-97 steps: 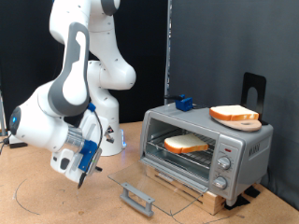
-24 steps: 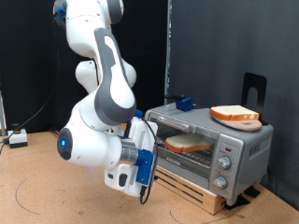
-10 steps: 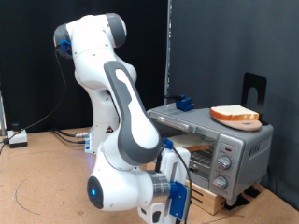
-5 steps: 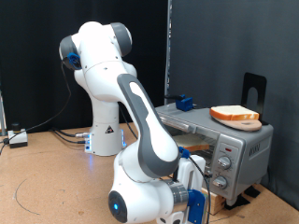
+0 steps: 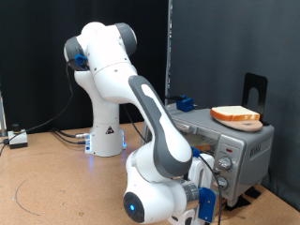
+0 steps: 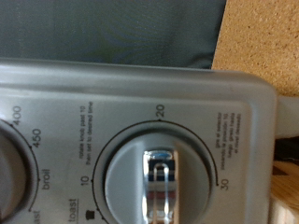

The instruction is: Make a piece of toast with the oven

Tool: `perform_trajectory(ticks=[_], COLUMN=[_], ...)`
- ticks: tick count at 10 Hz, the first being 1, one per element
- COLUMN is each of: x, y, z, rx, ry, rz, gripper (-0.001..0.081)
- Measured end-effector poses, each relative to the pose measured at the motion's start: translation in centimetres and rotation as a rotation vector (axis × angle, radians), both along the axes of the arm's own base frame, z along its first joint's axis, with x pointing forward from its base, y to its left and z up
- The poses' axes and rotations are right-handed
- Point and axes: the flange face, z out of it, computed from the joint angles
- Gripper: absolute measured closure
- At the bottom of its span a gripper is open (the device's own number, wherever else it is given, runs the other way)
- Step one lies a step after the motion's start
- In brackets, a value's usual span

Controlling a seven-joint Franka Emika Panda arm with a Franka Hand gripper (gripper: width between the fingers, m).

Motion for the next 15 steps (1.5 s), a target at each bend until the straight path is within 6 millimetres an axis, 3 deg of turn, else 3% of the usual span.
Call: perform_trajectory(ticks=[3,4,5,6,7,8,9,10,11,13,15], x=[-0.4,-0.5,-0.6,-0.6,-0.7,-0.7,-0.7,-0.6,-0.7,-0.7,-1.2], y=[1.0,1.1,1.2,1.3,1.4,1.6,1.7,1.8,1.8,1.8,1.7], z=[-0.3,-0.3,-0.4,-0.4,-0.4,-0.4,-0.3,-0.1,-0.1,-0.1,-0.1], rx=[0.001,0.001,0.001,0.002,0.003,0.005,0.008,0.011,0.012,0.014,0.051], ry=[0.006,0.008,0.01,0.011,0.011,0.011,0.011,0.011,0.012,0.002,-0.139], rz=[0.006,0.008,0.009,0.01,0.011,0.012,0.013,0.012,0.012,0.013,-0.024], gripper=[-0.0003,0.0112,0.0112,0.0314,0.0449,0.0449,0.0651,0.0651,0.0712,0.0712,0.0712])
